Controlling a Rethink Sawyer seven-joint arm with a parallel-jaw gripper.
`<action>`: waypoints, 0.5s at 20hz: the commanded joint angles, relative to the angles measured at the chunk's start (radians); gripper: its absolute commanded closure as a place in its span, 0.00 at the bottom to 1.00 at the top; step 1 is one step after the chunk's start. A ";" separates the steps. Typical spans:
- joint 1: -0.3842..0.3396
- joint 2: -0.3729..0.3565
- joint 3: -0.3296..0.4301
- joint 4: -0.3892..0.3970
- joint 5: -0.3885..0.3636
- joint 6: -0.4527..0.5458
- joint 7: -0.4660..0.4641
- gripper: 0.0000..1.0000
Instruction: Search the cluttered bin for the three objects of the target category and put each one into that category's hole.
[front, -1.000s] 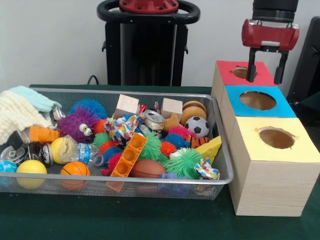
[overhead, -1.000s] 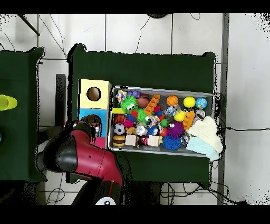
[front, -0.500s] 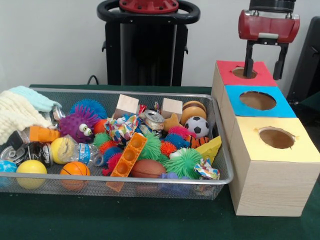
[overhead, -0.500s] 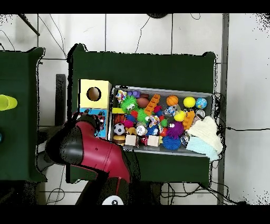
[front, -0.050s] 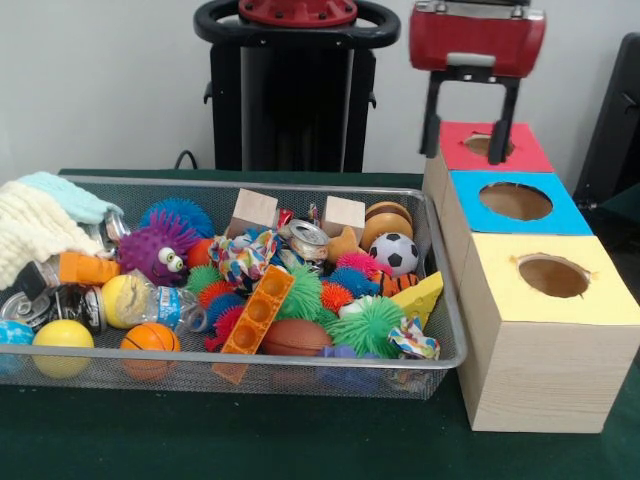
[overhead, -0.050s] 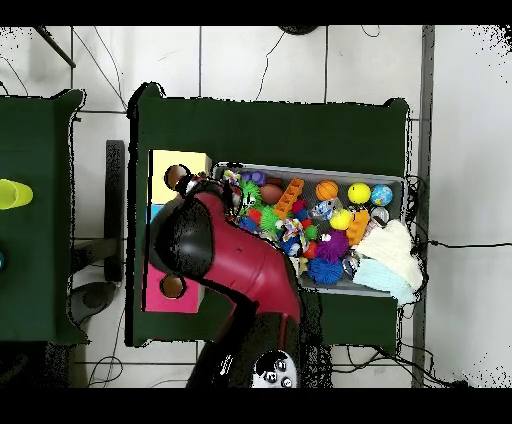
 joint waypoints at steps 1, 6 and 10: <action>-0.108 0.084 0.057 -0.073 -0.031 0.068 0.134 0.00; -0.190 0.147 0.088 -0.083 -0.029 0.044 0.133 0.00; -0.241 0.206 0.087 -0.099 -0.012 0.000 0.167 0.00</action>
